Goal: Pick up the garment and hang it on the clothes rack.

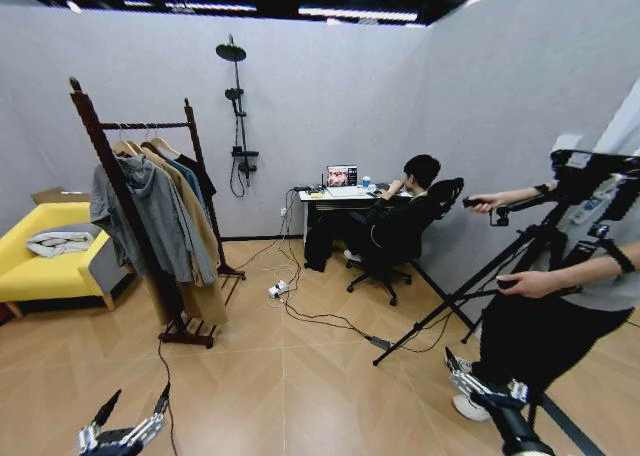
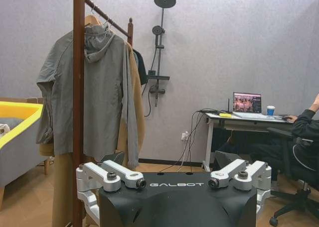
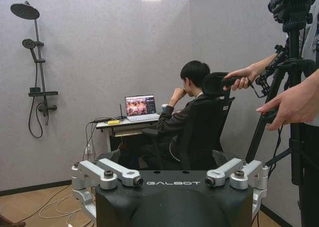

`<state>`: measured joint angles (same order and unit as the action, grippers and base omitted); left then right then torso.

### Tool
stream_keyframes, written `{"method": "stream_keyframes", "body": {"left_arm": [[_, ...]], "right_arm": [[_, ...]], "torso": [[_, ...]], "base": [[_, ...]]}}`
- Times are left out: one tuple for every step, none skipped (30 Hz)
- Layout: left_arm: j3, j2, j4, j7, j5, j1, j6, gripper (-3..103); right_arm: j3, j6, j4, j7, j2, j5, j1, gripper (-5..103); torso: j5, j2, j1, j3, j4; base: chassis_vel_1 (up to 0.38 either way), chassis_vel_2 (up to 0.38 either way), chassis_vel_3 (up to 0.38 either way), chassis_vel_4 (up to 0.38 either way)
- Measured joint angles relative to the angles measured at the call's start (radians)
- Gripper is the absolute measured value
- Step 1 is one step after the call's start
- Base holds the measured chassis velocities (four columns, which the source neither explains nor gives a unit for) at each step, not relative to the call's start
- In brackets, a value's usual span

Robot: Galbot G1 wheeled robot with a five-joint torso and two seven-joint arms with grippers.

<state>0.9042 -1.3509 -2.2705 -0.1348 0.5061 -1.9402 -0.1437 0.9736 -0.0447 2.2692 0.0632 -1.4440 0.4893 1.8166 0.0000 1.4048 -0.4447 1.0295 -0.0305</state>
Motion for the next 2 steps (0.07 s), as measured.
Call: {"method": "stream_keyframes", "body": {"left_arm": [[0.0, 0.0, 0.0, 0.0, 0.0, 0.0, 0.0, 100], [0.0, 0.0, 0.0, 0.0, 0.0, 0.0, 0.0, 100]], "right_arm": [[0.0, 0.0, 0.0, 0.0, 0.0, 0.0, 0.0, 100], [0.0, 0.0, 0.0, 0.0, 0.0, 0.0, 0.0, 100]], "torso": [[0.0, 0.0, 0.0, 0.0, 0.0], [0.0, 0.0, 0.0, 0.0, 0.0]], "base": [[0.0, 0.0, 0.0, 0.0], [0.0, 0.0, 0.0, 0.0]]}}
